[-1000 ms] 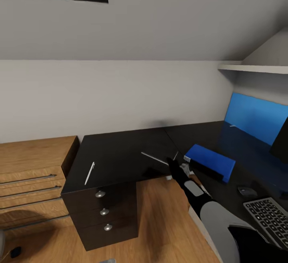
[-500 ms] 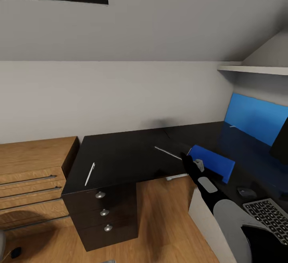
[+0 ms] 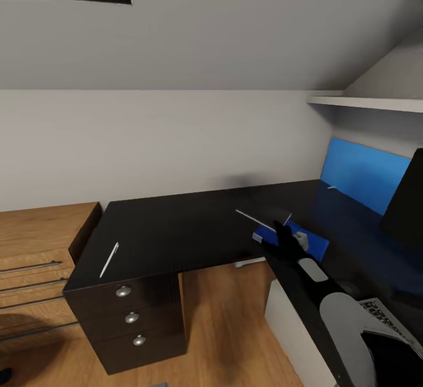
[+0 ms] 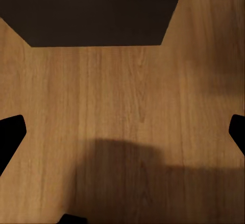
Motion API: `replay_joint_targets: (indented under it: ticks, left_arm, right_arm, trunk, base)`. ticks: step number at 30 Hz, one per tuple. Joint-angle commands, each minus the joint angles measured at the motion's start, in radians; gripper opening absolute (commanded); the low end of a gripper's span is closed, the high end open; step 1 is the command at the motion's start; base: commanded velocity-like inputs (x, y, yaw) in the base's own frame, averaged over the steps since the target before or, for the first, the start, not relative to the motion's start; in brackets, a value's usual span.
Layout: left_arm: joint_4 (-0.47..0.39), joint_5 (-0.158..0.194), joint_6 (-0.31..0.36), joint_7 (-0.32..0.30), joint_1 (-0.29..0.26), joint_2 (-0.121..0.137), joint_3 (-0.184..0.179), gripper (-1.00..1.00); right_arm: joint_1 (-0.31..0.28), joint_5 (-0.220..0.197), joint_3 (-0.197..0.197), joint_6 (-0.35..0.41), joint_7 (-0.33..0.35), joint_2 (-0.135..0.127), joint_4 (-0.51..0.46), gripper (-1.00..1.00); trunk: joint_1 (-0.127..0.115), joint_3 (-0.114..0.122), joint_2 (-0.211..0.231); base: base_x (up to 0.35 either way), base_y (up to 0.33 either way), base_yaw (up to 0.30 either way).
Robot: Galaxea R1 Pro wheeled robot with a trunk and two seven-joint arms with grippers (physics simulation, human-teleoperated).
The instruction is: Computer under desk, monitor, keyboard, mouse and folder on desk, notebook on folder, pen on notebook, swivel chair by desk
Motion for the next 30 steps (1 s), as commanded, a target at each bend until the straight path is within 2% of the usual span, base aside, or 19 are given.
replay_joint_targets:
  ticks: [1,2,3,6,10,18,30]
  left_arm:
    - [0.0,0.01,-0.005,0.007,-0.001,0.001,-0.006,1.0]
    - [0.0,0.01,-0.005,0.008,-0.001,0.001,-0.007,1.0]
    - [0.0,0.009,-0.005,0.009,-0.001,0.001,-0.007,1.0]
    - [0.0,0.009,-0.005,0.009,-0.001,0.001,-0.008,1.0]
    - [0.0,0.009,-0.005,0.009,-0.001,0.001,-0.009,1.0]
    - [0.0,0.008,-0.005,0.009,-0.001,0.001,-0.01,1.0]
    - [0.0,0.008,-0.005,0.008,-0.001,0.001,-0.01,1.0]
  right_arm:
    - [-0.001,-0.026,-0.01,0.007,0.004,-0.001,0.0,-1.0]
    - [-0.001,-0.05,-0.018,0.004,0.001,-0.004,0.0,-1.0]
    - [-0.001,-0.056,-0.023,0.001,-0.001,-0.005,0.0,-1.0]
    - [-0.001,-0.063,-0.04,-0.022,-0.02,-0.007,-0.001,-1.0]
    - [-0.001,-0.068,-0.067,-0.103,-0.095,-0.008,-0.002,-1.0]
    - [-0.001,-0.069,-0.072,-0.14,-0.159,-0.008,-0.002,-1.0]
    - [0.0,-0.07,-0.073,-0.142,-0.26,-0.008,-0.011,-1.0]
  trunk:
    - [0.0,-0.001,-0.001]
    - [0.0,-0.001,-0.001]
    - [0.0,-0.001,-0.001]
    - [0.0,-0.001,-0.001]
    - [0.0,-0.001,-0.001]
    - [0.0,-0.001,-0.001]
    - [0.0,-0.001,-0.001]
  base:
    - [0.034,-0.179,0.0]
    - [0.014,-0.073,0.0]
    - [0.009,-0.047,0.0]
    - [0.005,-0.027,0.0]
    - [0.001,-0.007,0.0]
    - [0.0,-0.001,0.0]
    - [0.0,0.0,0.0]
